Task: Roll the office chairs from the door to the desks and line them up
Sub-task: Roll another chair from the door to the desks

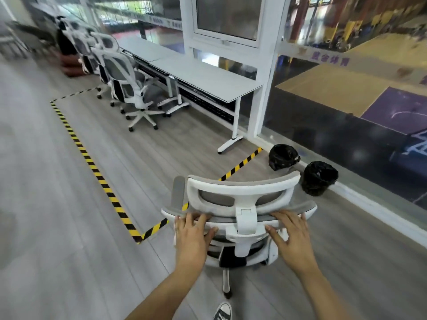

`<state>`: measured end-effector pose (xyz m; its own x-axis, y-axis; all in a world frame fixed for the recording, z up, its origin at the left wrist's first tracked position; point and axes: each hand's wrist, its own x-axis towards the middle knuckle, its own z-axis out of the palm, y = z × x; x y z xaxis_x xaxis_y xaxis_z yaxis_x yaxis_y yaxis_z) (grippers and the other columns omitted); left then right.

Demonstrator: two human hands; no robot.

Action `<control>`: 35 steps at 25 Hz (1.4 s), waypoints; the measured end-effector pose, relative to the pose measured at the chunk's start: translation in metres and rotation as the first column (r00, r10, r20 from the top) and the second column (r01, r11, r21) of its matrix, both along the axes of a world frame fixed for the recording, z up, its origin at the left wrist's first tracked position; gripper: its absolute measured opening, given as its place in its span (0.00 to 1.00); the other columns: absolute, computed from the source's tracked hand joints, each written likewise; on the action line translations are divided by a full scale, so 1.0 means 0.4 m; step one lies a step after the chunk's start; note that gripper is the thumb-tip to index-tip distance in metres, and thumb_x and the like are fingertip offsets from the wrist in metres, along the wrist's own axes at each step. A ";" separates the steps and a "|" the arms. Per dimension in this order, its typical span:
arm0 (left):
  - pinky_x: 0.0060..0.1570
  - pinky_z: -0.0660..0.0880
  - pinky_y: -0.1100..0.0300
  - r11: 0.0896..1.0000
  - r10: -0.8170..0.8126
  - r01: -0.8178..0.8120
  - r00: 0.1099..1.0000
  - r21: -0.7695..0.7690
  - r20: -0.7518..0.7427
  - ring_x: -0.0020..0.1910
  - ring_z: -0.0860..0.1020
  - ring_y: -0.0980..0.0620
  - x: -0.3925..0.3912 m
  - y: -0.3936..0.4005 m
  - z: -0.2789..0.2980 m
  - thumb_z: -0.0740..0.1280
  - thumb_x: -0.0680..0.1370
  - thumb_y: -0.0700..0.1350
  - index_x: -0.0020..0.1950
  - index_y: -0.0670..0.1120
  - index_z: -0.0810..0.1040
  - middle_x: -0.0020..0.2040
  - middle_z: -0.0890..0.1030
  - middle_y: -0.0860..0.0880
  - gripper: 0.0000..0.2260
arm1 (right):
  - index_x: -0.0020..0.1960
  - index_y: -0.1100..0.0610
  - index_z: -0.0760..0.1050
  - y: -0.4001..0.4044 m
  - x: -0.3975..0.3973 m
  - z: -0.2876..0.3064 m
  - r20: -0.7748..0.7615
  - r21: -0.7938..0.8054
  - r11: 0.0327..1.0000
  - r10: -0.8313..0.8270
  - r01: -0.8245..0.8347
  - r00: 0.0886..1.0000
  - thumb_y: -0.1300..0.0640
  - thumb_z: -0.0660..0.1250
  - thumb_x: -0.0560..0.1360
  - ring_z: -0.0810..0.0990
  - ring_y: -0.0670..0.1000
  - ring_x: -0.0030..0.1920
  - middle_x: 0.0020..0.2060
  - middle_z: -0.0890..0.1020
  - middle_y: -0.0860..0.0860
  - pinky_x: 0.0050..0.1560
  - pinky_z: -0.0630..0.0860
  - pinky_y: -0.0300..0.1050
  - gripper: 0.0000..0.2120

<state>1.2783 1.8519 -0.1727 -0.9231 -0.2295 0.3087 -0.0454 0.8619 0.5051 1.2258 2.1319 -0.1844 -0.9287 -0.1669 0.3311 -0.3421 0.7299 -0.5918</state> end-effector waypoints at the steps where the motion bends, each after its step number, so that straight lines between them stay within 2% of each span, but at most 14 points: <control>1: 0.65 0.69 0.39 1.000 0.029 -0.029 1.000 -0.009 0.011 0.60 0.65 0.47 -0.052 -0.051 0.001 0.70 0.76 0.54 0.60 0.55 0.78 0.56 0.76 0.49 0.14 | 0.63 0.46 0.76 -0.055 -0.069 -0.003 -0.009 -0.001 1.000 0.029 -0.029 1.000 0.39 0.63 0.77 0.70 0.45 0.69 0.62 0.75 0.40 0.76 0.55 0.63 0.18; 6: 0.63 0.70 0.39 0.992 0.125 -0.122 0.990 -0.046 0.069 0.60 0.67 0.45 -0.329 -0.325 -0.003 0.68 0.77 0.56 0.61 0.54 0.77 0.58 0.76 0.49 0.14 | 0.63 0.46 0.77 -0.349 -0.435 -0.003 -0.010 -0.023 0.990 0.141 -0.141 0.990 0.39 0.63 0.77 0.70 0.46 0.69 0.62 0.75 0.41 0.77 0.54 0.62 0.19; 9: 0.64 0.69 0.39 0.985 0.170 -0.171 0.981 0.007 0.092 0.60 0.67 0.46 -0.499 -0.496 0.011 0.68 0.77 0.55 0.60 0.54 0.78 0.57 0.76 0.50 0.13 | 0.62 0.46 0.77 -0.537 -0.644 -0.001 0.001 -0.007 0.982 0.190 -0.190 0.982 0.38 0.63 0.76 0.71 0.48 0.69 0.61 0.76 0.42 0.76 0.54 0.62 0.19; 11: 0.67 0.66 0.40 0.973 0.221 -0.227 0.968 0.041 0.115 0.62 0.65 0.47 -0.590 -0.592 0.017 0.66 0.77 0.59 0.61 0.56 0.77 0.59 0.76 0.51 0.15 | 0.62 0.47 0.77 -0.645 -0.753 0.001 0.016 0.019 0.979 0.204 -0.204 0.979 0.38 0.63 0.76 0.71 0.49 0.70 0.62 0.77 0.44 0.77 0.53 0.60 0.20; 14: 0.68 0.65 0.40 0.967 0.241 -0.247 0.966 0.061 0.094 0.64 0.64 0.45 -0.748 -0.740 0.005 0.64 0.77 0.61 0.63 0.58 0.75 0.60 0.74 0.51 0.16 | 0.62 0.47 0.77 -0.804 -0.928 -0.003 0.002 0.025 0.971 0.239 -0.239 0.971 0.40 0.63 0.76 0.71 0.49 0.69 0.62 0.77 0.44 0.77 0.55 0.59 0.19; 18: 0.67 0.66 0.40 0.964 0.262 -0.264 0.964 0.041 0.042 0.63 0.66 0.43 -0.969 -0.963 -0.016 0.63 0.77 0.60 0.57 0.54 0.77 0.58 0.74 0.50 0.14 | 0.62 0.46 0.75 -1.019 -1.141 -0.014 -0.044 0.072 0.971 0.231 -0.228 0.972 0.43 0.65 0.77 0.71 0.47 0.68 0.61 0.76 0.42 0.77 0.54 0.59 0.15; 23: 0.68 0.65 0.42 0.982 0.178 -0.184 0.976 0.041 0.125 0.64 0.65 0.42 -1.295 -1.280 -0.017 0.64 0.78 0.60 0.59 0.54 0.75 0.60 0.74 0.48 0.14 | 0.65 0.45 0.74 -1.312 -1.410 -0.036 -0.051 0.113 0.981 0.162 -0.155 0.986 0.42 0.61 0.79 0.70 0.48 0.71 0.63 0.76 0.43 0.77 0.54 0.60 0.17; 26: 0.64 0.68 0.45 0.989 0.128 -0.140 0.974 0.052 0.184 0.62 0.64 0.43 -1.515 -1.472 -0.004 0.66 0.78 0.59 0.57 0.53 0.75 0.60 0.73 0.47 0.13 | 0.66 0.45 0.73 -1.482 -1.589 -0.025 -0.005 0.156 0.982 0.109 -0.107 0.994 0.41 0.58 0.79 0.69 0.49 0.72 0.65 0.76 0.44 0.79 0.51 0.57 0.18; 30: 0.63 0.67 0.50 0.995 0.009 -0.028 0.981 0.095 0.194 0.61 0.64 0.46 -1.809 -1.681 0.008 0.67 0.77 0.59 0.56 0.52 0.75 0.58 0.74 0.48 0.14 | 0.62 0.47 0.77 -1.660 -1.822 -0.016 -0.095 0.223 0.975 0.034 -0.012 0.995 0.40 0.59 0.79 0.74 0.51 0.64 0.58 0.78 0.45 0.77 0.56 0.59 0.18; 35: 0.62 0.68 0.53 0.990 -0.111 0.093 0.976 0.104 0.187 0.60 0.65 0.50 -2.169 -1.912 0.003 0.62 0.75 0.67 0.58 0.55 0.76 0.57 0.74 0.54 0.21 | 0.58 0.49 0.79 -1.854 -2.130 -0.042 -0.132 0.112 0.993 -0.032 0.047 0.991 0.39 0.62 0.77 0.76 0.51 0.57 0.51 0.78 0.45 0.75 0.59 0.62 0.18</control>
